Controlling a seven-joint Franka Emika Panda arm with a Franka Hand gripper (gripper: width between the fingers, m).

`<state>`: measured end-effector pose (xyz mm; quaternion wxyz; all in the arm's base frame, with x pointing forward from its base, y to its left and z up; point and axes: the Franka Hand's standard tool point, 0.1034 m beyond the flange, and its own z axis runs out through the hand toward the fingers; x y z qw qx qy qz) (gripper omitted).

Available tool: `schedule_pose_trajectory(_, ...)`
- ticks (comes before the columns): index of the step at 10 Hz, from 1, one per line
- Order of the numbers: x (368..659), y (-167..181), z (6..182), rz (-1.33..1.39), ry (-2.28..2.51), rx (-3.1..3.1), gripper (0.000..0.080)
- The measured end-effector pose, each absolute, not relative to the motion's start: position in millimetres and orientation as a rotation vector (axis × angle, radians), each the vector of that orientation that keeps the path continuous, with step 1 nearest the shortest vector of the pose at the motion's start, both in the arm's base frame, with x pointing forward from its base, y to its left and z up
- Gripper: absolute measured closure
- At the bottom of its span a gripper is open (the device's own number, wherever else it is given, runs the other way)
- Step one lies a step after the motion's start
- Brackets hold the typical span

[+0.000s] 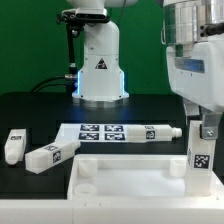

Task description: Assemble desk

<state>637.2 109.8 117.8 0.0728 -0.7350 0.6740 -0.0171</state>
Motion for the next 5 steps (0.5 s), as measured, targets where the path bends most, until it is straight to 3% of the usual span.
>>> schedule_pose_trajectory(1,637.1,111.0,118.7,-0.077,1.774,-2.438,0.0187)
schedule_pose_trajectory(3,635.1,114.1,116.5,-0.093,1.293,-2.732,0.0157)
schedule_pose_trajectory(5,635.5,113.0,116.7,-0.102,1.21,-2.773,0.0152)
